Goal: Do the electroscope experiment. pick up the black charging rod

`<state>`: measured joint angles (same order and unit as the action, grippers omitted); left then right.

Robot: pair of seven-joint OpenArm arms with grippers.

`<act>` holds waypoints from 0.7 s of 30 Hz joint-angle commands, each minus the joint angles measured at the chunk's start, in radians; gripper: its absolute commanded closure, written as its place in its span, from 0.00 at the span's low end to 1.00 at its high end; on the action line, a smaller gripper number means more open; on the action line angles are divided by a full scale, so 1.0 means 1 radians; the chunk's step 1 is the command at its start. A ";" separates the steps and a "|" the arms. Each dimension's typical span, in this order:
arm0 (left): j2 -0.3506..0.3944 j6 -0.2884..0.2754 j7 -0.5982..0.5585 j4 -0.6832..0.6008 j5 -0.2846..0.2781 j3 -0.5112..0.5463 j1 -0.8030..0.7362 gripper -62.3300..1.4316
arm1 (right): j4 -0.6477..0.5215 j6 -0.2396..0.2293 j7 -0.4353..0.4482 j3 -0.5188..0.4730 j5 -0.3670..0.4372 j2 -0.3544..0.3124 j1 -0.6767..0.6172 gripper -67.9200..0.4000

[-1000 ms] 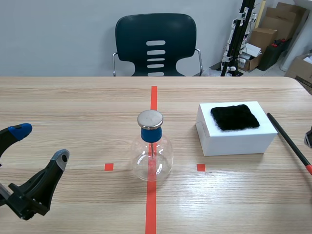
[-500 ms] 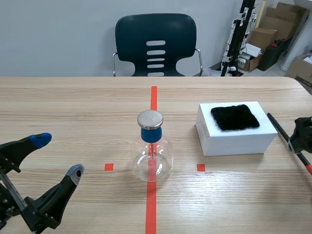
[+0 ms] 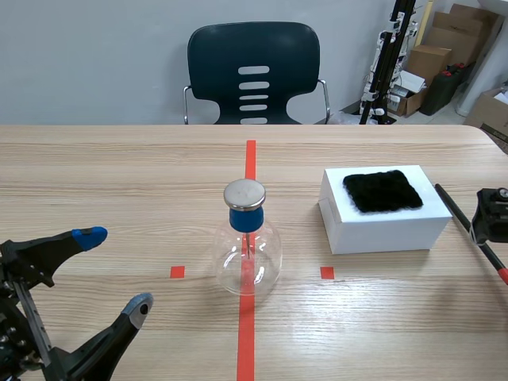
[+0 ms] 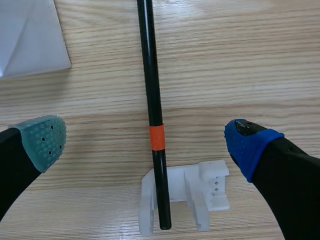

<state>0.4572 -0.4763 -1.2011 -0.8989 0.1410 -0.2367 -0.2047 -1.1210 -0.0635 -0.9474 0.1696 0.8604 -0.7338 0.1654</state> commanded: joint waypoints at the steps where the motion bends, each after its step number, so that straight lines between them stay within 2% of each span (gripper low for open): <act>1: 0.009 -0.006 -0.015 -0.016 -0.012 0.001 0.006 0.00 | 0.000 -0.003 -0.001 -0.016 0.003 -0.017 0.016 0.00; 6: 0.009 -0.006 -0.014 -0.015 -0.012 0.001 0.006 0.00 | 0.000 -0.004 -0.006 -0.016 -0.009 -0.017 0.015 0.00; 11: 0.009 -0.006 -0.036 0.020 -0.013 -0.014 0.009 0.00 | 0.000 -0.005 -0.007 0.000 -0.084 -0.014 0.015 0.00; 14: 0.009 -0.006 -0.068 0.056 -0.013 -0.039 0.017 0.00 | 0.001 -0.031 -0.007 0.013 -0.124 -0.010 0.015 0.00; 16: 0.009 -0.006 -0.106 0.073 -0.012 -0.045 0.020 0.00 | 0.001 -0.065 -0.008 0.021 -0.150 -0.006 0.015 0.00; 21: 0.009 -0.006 -0.112 0.078 -0.013 -0.045 0.023 0.00 | 0.002 -0.148 0.000 0.024 -0.166 -0.003 0.015 0.00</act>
<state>0.4572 -0.4763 -1.2987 -0.8001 0.1383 -0.2905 -0.1856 -1.1156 -0.2050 -0.9516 0.1932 0.6960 -0.7204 0.1654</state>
